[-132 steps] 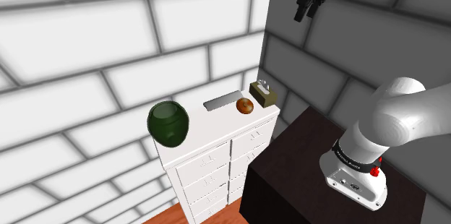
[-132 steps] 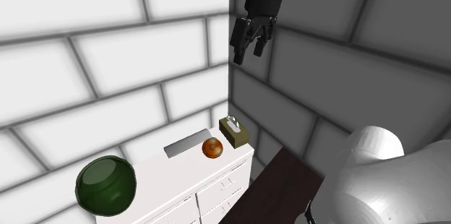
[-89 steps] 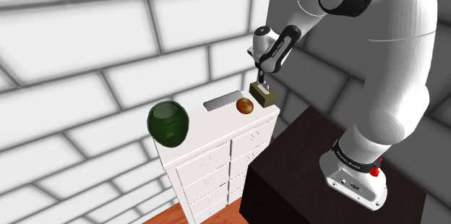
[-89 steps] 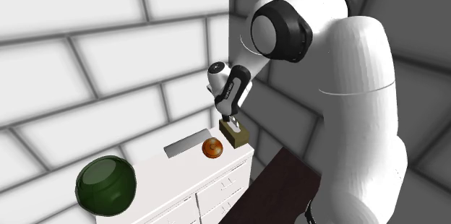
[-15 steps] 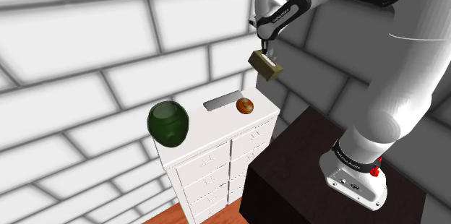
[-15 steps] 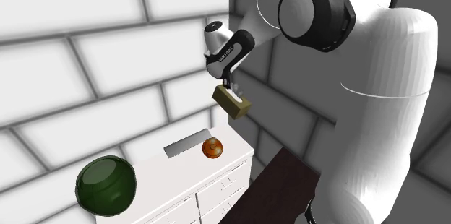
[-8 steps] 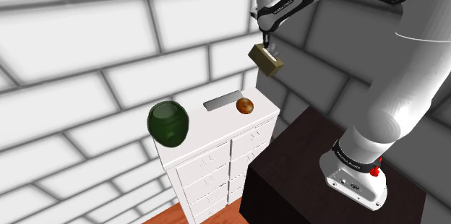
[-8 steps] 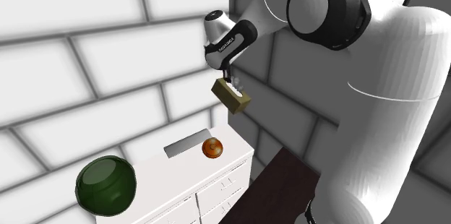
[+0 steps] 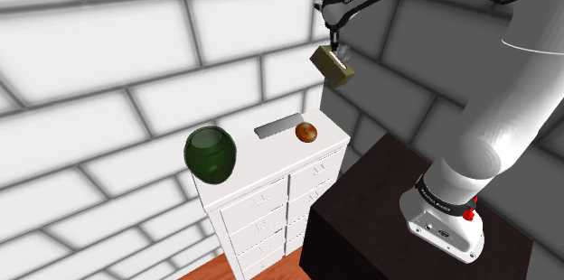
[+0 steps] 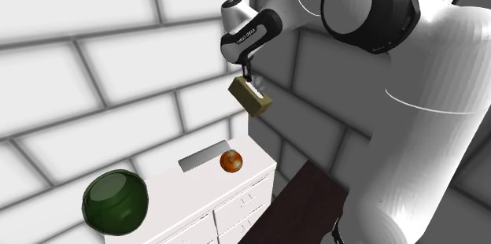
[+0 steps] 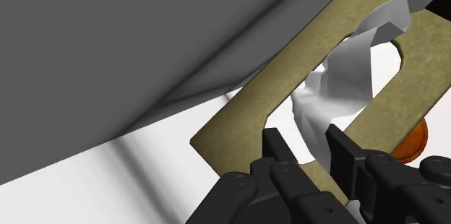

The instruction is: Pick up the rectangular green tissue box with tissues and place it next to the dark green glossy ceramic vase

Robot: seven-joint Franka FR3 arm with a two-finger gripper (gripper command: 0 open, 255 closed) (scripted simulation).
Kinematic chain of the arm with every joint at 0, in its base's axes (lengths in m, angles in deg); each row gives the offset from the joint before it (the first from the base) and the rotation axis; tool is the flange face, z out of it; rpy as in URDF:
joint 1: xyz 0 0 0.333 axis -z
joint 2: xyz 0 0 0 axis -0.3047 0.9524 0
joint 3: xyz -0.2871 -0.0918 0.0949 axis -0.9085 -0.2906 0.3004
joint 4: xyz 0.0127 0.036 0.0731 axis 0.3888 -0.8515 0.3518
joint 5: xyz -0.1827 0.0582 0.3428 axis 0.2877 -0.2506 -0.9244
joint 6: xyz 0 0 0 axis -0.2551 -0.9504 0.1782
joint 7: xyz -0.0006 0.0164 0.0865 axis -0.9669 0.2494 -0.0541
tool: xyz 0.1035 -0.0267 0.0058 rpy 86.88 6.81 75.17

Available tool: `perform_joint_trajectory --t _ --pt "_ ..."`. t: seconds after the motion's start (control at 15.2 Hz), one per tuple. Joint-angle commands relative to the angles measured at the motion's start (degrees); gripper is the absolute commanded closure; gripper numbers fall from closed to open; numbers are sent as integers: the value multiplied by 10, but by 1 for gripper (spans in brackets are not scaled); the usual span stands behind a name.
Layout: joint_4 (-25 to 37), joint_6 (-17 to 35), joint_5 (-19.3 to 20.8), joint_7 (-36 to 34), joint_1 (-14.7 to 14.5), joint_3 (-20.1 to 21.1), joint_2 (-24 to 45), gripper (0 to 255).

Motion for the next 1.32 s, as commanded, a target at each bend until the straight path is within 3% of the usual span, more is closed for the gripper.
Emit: perform_joint_trajectory --t 0.0,0.66,1.25 --pt "0 -9 4 -13 -8 5 -4 255" --pt "19 -74 22 -142 -88 60 0 255" --pt "93 -146 24 -239 -157 107 47 255"
